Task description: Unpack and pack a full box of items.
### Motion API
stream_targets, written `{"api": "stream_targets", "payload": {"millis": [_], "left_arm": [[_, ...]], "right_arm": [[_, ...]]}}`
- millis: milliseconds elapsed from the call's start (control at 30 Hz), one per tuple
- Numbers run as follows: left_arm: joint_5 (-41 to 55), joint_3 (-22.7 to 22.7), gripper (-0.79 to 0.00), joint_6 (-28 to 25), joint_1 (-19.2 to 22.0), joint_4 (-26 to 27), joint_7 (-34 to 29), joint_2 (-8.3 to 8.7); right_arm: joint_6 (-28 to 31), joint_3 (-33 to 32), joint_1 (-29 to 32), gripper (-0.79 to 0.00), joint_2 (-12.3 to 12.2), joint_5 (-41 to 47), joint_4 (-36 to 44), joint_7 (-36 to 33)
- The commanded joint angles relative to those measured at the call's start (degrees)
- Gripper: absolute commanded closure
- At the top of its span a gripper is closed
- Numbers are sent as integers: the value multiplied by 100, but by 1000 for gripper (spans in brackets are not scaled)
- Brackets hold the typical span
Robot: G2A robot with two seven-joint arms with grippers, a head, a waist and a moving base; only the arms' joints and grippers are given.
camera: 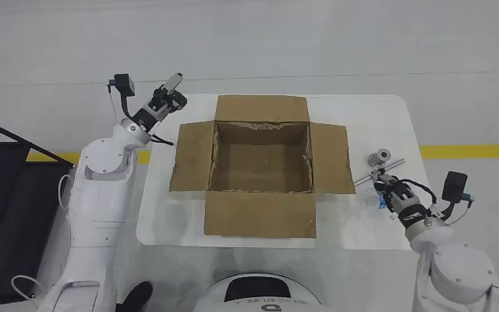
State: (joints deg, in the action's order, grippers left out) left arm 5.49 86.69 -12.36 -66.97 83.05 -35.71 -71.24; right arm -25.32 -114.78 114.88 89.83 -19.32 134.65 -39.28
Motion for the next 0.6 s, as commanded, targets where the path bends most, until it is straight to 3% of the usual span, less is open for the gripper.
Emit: {"api": "stream_targets", "payload": {"millis": [0, 133, 233, 433, 567], "left_arm": [[4, 0, -785, 1, 1, -2, 0, 0], [4, 0, -785, 1, 1, -2, 0, 0], [4, 0, -785, 1, 1, -2, 0, 0], [4, 0, -785, 1, 1, -2, 0, 0], [4, 0, -785, 1, 1, -2, 0, 0]], "right_arm": [[0, 0, 0, 0, 0, -1, 0, 0], [38, 13, -21, 0, -1, 25, 0, 8], [452, 230, -188, 0, -42, -242, 0, 114], [651, 1863, -910, 0, -152, -2087, 0, -89], [287, 3136, -1311, 0, -187, -3471, 0, -450]]}}
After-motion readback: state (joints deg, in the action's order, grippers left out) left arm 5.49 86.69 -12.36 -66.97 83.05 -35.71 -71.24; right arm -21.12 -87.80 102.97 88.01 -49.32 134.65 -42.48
